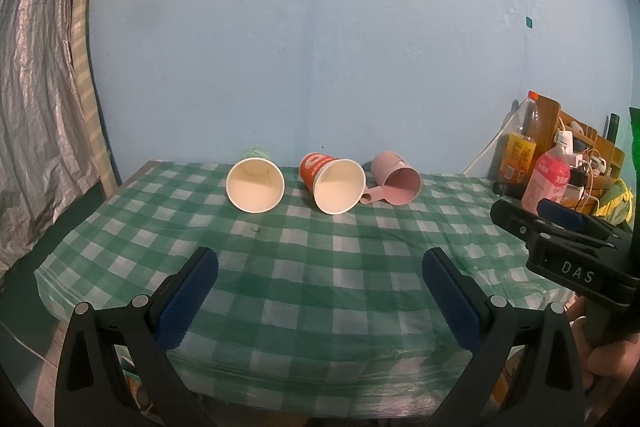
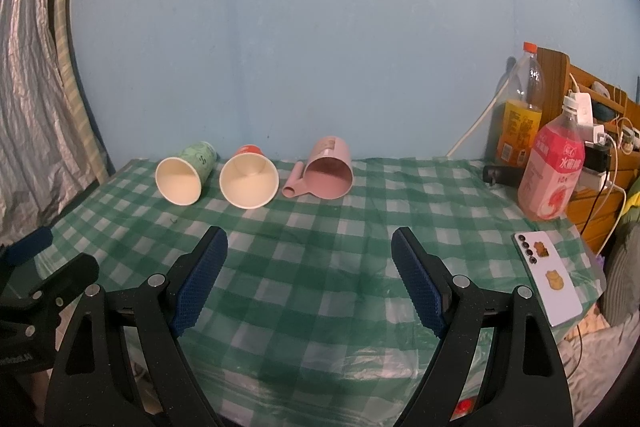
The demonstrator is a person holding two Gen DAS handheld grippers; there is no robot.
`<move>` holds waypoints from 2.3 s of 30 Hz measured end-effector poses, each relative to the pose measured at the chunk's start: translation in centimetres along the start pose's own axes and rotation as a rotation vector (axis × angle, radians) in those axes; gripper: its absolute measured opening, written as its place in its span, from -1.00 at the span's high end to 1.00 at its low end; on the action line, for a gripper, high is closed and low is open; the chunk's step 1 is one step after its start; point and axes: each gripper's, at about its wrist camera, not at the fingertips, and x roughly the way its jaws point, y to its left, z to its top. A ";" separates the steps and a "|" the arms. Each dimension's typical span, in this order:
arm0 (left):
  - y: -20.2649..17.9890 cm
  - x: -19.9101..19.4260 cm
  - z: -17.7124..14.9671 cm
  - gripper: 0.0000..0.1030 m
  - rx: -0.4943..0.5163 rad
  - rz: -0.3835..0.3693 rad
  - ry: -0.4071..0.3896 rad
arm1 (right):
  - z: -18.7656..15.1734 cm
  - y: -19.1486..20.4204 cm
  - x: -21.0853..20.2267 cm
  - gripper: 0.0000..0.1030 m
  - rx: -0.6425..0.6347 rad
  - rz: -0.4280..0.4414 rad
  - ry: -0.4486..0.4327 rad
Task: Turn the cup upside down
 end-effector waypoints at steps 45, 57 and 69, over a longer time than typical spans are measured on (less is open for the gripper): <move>-0.7 0.3 0.0 -1.00 -0.028 -0.005 0.044 | -0.2 0.1 0.4 -0.62 0.009 0.006 0.013; -1.6 4.1 5.0 -1.00 0.009 -0.034 0.121 | 1.5 -2.2 2.6 -0.62 0.047 0.056 0.057; -4.4 11.7 12.6 -1.00 0.068 -0.049 0.266 | 8.4 -8.1 8.6 -0.62 0.122 0.117 0.173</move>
